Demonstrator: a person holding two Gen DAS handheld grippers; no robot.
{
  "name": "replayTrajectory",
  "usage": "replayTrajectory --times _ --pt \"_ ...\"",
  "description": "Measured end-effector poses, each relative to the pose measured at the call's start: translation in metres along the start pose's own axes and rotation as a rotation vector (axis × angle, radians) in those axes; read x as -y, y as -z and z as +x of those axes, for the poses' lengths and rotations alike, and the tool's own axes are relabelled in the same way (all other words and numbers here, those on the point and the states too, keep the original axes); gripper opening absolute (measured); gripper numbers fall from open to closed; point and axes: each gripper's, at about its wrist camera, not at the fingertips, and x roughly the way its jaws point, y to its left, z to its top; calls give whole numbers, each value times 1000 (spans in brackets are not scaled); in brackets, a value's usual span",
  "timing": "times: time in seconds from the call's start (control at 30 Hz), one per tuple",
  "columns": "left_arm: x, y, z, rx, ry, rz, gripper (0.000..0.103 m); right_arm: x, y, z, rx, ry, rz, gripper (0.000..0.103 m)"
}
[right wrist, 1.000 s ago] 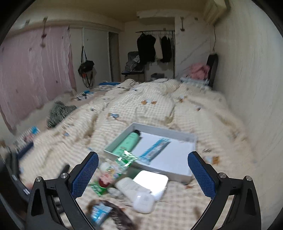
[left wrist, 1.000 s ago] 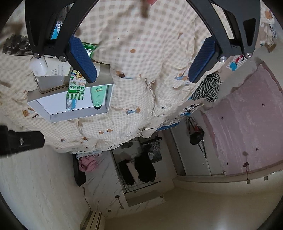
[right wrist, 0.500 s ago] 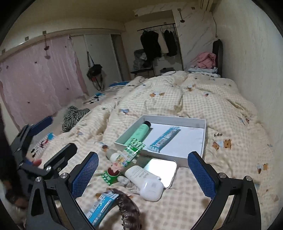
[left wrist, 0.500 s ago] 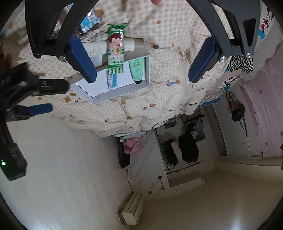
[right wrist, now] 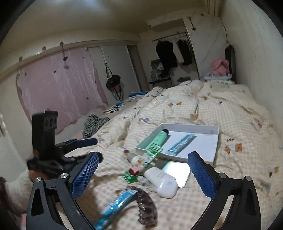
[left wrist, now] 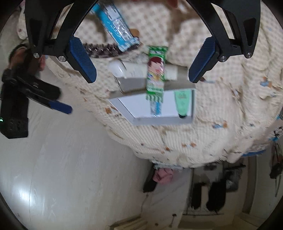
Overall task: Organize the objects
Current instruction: 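Grasp the blue barcode packet beside the hair clip with the left gripper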
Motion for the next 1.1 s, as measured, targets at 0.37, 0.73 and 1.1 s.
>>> replayTrajectory --times 0.37,0.73,1.1 --pt "20 39 51 -351 179 38 86 37 19 23 -107 -32 180 103" --pt "14 53 73 -475 198 -25 64 30 14 25 -134 -18 167 103" --pt "-5 39 75 -580 264 -151 65 28 15 25 -143 -24 164 103"
